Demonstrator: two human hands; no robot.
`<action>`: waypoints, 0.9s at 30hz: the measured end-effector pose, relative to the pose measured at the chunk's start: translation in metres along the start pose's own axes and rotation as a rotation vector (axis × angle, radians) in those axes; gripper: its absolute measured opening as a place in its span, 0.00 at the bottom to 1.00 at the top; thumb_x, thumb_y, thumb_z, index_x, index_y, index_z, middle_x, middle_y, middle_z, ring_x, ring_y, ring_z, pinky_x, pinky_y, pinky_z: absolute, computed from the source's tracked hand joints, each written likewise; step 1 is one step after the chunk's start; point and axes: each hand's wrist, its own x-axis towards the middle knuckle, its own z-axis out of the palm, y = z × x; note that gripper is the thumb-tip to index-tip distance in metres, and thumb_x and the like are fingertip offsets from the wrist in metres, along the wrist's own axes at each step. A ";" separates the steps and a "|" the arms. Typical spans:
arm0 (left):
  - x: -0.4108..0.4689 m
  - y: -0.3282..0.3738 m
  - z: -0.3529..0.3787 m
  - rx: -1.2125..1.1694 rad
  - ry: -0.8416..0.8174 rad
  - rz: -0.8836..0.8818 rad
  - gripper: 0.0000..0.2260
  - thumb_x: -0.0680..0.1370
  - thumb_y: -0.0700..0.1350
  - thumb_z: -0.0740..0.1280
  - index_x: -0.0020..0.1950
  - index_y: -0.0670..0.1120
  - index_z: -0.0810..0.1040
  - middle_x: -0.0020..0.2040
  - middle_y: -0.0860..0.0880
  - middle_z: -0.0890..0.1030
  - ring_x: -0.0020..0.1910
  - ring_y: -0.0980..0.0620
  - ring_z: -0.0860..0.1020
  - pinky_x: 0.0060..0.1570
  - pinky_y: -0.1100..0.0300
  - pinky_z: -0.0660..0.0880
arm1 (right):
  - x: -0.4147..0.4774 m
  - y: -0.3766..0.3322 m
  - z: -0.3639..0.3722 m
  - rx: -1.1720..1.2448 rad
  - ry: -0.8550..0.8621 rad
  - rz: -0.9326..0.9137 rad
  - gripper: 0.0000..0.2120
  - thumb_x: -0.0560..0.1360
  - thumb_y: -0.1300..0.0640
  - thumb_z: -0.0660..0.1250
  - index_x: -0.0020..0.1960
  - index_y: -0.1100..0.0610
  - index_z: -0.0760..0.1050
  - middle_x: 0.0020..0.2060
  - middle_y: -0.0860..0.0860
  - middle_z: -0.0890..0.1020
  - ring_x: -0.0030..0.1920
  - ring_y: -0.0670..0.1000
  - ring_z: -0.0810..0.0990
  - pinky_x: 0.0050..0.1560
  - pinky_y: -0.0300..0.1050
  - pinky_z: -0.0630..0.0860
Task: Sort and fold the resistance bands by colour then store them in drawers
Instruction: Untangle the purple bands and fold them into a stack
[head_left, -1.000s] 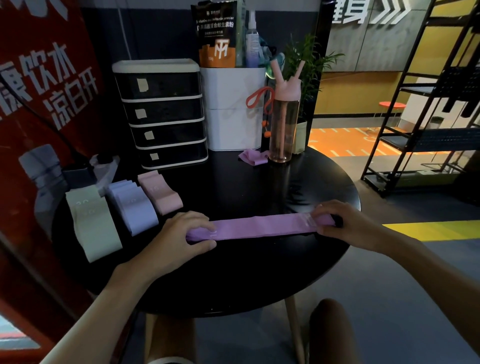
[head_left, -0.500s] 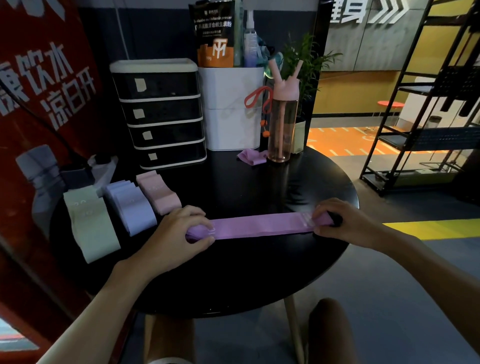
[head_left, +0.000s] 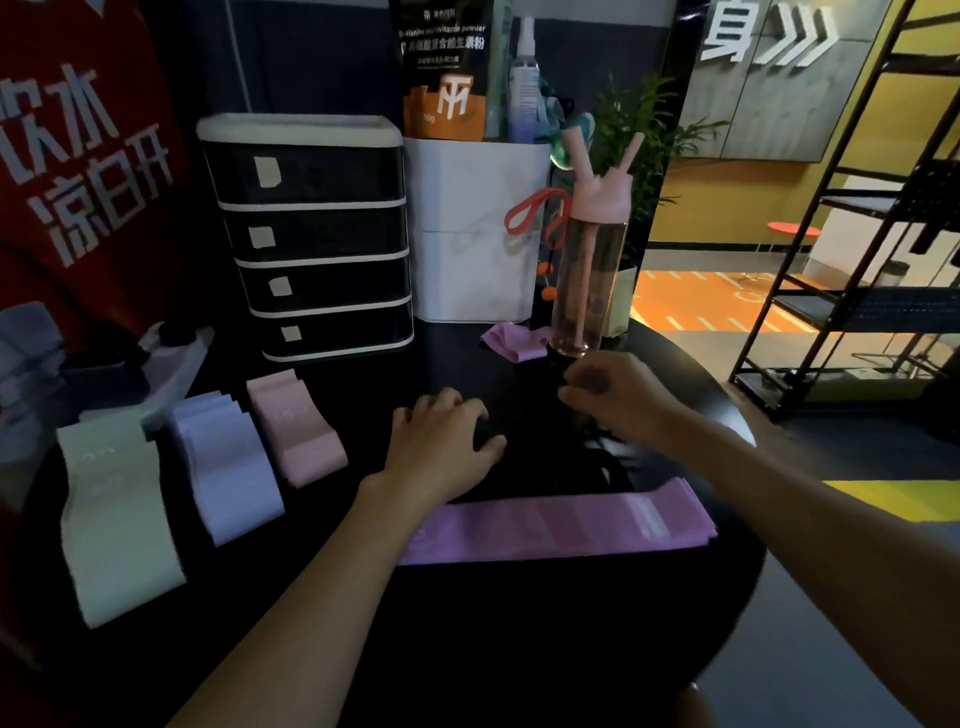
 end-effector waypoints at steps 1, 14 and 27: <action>0.002 -0.003 0.005 0.013 -0.010 -0.017 0.21 0.78 0.64 0.62 0.67 0.55 0.72 0.67 0.51 0.72 0.67 0.46 0.69 0.65 0.47 0.63 | 0.013 0.000 0.007 -0.011 0.021 0.000 0.06 0.74 0.58 0.73 0.49 0.52 0.78 0.46 0.49 0.81 0.44 0.46 0.79 0.45 0.36 0.73; 0.008 -0.011 0.019 0.011 0.070 -0.045 0.24 0.77 0.67 0.58 0.69 0.58 0.69 0.70 0.55 0.68 0.70 0.51 0.64 0.68 0.51 0.59 | 0.123 0.035 0.084 -0.229 0.203 0.056 0.17 0.75 0.57 0.69 0.63 0.55 0.77 0.59 0.53 0.79 0.56 0.55 0.79 0.57 0.54 0.78; 0.009 -0.010 0.015 -0.038 0.049 -0.053 0.20 0.78 0.63 0.61 0.67 0.56 0.72 0.67 0.53 0.71 0.67 0.49 0.67 0.65 0.49 0.61 | 0.060 -0.010 0.081 -0.129 0.147 -0.120 0.13 0.75 0.62 0.67 0.32 0.52 0.77 0.33 0.47 0.76 0.32 0.46 0.72 0.38 0.42 0.67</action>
